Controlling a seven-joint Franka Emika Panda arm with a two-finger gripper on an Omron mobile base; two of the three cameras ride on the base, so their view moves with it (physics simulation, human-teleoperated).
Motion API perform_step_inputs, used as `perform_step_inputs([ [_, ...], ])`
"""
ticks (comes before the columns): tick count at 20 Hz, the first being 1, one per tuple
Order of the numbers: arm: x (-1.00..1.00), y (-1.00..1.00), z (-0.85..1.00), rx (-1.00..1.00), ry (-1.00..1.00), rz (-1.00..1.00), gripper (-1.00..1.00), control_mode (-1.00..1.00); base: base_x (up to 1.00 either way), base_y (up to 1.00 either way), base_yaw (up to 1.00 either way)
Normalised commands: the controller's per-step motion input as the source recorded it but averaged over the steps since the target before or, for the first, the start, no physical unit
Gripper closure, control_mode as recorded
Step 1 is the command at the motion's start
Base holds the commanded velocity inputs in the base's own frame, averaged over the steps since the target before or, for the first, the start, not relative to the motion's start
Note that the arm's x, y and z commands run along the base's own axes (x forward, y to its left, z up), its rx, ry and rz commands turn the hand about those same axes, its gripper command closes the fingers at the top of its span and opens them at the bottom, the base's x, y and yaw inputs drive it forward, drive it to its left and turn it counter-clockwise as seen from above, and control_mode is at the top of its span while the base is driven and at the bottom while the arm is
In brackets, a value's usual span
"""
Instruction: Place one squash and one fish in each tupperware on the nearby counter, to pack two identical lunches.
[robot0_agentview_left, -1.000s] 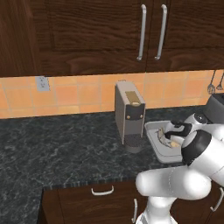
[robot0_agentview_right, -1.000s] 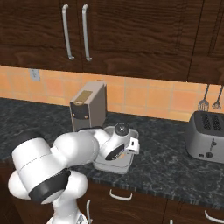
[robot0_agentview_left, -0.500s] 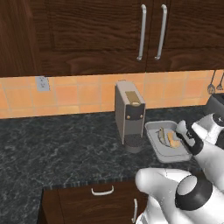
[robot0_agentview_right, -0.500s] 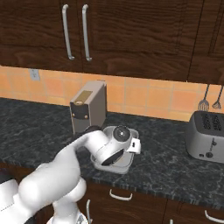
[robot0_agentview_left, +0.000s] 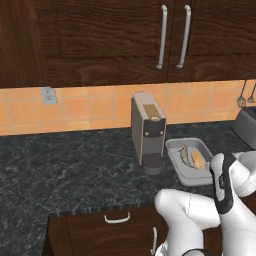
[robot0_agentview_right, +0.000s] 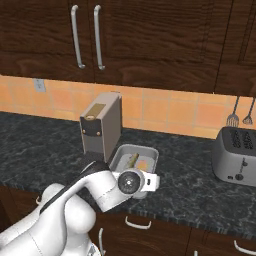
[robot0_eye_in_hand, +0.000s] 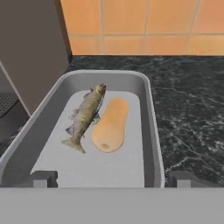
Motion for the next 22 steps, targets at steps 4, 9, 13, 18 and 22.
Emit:
perform_step_inputs([
  [4,-0.38,-0.67,0.0,0.1,-0.03,0.0,-1.0,-1.0,0.0,0.0,0.0],
  [9,-0.22,-0.75,0.0,0.26,-0.05,0.0,-1.0,-1.0,0.0,0.0,0.0],
  [13,-0.14,-0.74,0.0,0.32,-0.02,0.0,-1.0,-1.0,0.0,0.0,0.0],
  [18,-0.11,-0.76,0.0,0.37,-0.02,0.0,-1.0,-1.0,0.0,0.0,0.0],
  [22,0.0,-0.41,0.0,0.11,0.0,-0.01,-1.0,-1.0,0.0,0.0,0.0],
])
